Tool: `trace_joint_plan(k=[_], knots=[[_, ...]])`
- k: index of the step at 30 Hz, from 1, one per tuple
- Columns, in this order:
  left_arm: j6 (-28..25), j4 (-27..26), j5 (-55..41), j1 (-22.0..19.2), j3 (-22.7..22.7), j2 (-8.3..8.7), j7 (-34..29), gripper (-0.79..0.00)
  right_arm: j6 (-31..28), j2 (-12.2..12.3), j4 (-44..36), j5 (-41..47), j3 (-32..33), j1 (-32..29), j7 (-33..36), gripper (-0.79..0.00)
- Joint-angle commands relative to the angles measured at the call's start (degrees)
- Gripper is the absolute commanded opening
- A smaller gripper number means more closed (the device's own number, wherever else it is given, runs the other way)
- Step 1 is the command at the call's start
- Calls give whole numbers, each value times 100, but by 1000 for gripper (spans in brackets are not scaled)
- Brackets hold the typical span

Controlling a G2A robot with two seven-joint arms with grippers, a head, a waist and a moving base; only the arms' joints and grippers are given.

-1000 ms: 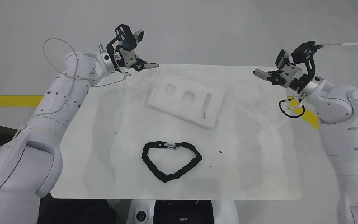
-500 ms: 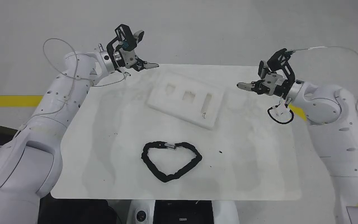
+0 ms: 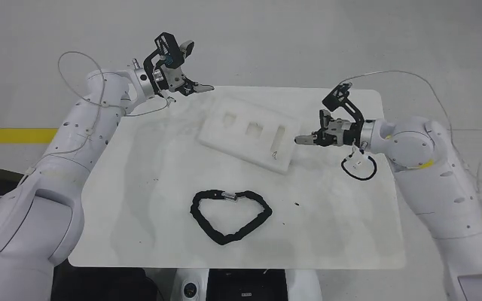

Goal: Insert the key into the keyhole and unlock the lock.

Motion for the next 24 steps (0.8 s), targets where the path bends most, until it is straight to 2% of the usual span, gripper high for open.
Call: trace_joint_plan(k=[1, 7, 11, 19, 24], knots=[[0, 0, 0, 0, 0, 0, 0, 0, 84, -19, -68, 86, -116, 12, 117, 0], [0, 0, 0, 0, 0, 0, 0, 0, 539, -101, -297, 197, -478, 158, 325, 0], [0, 0, 0, 0, 0, 0, 0, 0, 1008, -213, -520, 224, -944, 258, 490, 0], [0, 0, 0, 0, 0, 0, 0, 0, 2022, -415, -550, -243, -1607, 633, 718, 0], [0, 0, 0, 0, 0, 0, 0, 0, 2419, -471, -419, -624, -1784, 847, 1056, 0]])
